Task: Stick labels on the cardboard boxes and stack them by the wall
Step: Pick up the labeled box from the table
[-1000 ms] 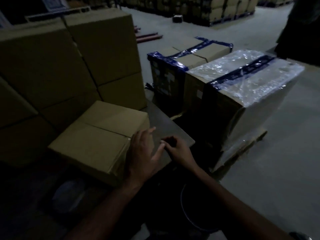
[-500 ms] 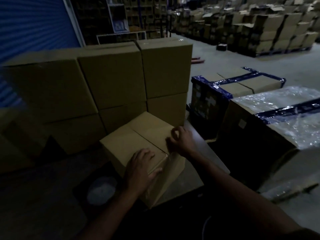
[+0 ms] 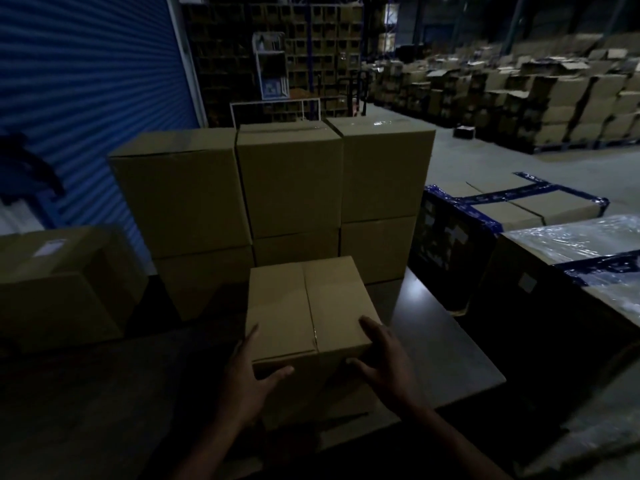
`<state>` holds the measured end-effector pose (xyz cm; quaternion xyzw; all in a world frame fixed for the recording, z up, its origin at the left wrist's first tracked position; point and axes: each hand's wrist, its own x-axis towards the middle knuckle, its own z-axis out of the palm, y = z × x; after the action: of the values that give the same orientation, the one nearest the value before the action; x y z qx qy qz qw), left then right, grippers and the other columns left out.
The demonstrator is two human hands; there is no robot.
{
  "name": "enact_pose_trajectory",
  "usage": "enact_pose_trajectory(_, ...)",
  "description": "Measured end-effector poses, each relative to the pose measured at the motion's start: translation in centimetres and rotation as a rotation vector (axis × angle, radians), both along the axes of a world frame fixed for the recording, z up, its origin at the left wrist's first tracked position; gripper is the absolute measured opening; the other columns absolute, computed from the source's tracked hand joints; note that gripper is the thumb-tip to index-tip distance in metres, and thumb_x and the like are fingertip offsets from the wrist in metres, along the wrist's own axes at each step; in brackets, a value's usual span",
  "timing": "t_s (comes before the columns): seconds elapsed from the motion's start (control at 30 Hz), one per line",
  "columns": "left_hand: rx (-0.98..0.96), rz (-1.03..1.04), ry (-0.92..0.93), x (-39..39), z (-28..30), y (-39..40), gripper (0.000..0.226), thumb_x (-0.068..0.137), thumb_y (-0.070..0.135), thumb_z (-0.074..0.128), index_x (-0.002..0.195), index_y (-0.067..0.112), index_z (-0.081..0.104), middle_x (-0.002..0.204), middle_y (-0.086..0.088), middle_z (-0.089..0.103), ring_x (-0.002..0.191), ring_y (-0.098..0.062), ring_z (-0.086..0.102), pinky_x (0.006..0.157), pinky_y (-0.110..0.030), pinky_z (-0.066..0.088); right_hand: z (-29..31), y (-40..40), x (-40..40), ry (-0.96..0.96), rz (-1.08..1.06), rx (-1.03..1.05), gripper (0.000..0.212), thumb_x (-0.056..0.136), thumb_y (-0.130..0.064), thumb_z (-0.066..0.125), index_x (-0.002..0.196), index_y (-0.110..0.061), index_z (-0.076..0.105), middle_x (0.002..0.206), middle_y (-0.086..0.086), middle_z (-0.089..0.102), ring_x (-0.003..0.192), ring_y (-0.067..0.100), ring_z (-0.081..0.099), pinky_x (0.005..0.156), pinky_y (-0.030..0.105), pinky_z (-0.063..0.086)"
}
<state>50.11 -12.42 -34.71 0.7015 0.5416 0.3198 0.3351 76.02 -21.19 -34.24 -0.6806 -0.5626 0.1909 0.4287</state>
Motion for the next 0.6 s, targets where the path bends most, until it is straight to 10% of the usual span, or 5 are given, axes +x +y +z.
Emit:
enact_pose_trajectory(0.43, 0.255, 0.079, -0.168, -8.2, 5.9, -2.0, 0.101, 0.055, 0.061, 0.083, 0.145, 0.052, 0.040, 0.152, 0.009, 0.044, 0.140, -0.016, 0.040, 0.109, -0.044, 0.043, 5.0, -0.2, -7.5, -0.121, 0.021, 0.213, 0.082, 0.078, -0.032, 0.078, 0.141, -0.056, 0.031, 0.152, -0.015, 0.031, 0.133, 0.005, 0.041, 0.101, 0.037, 0.051)
enact_pose_trajectory(0.6, 0.431, 0.141, -0.263, -12.5, 11.7, -3.7, 0.099, 0.055, 0.053, 0.086, 0.145, 0.047, 0.044, 0.148, 0.014, 0.046, 0.136, -0.010, 0.044, 0.108, -0.040, 0.042, 10.8, 0.0, -11.7, -0.157, 0.057, 0.390, 0.078, 0.076, -0.041, 0.075, 0.141, -0.052, 0.034, 0.154, -0.015, 0.028, 0.132, -0.001, 0.037, 0.091, 0.012, 0.043)
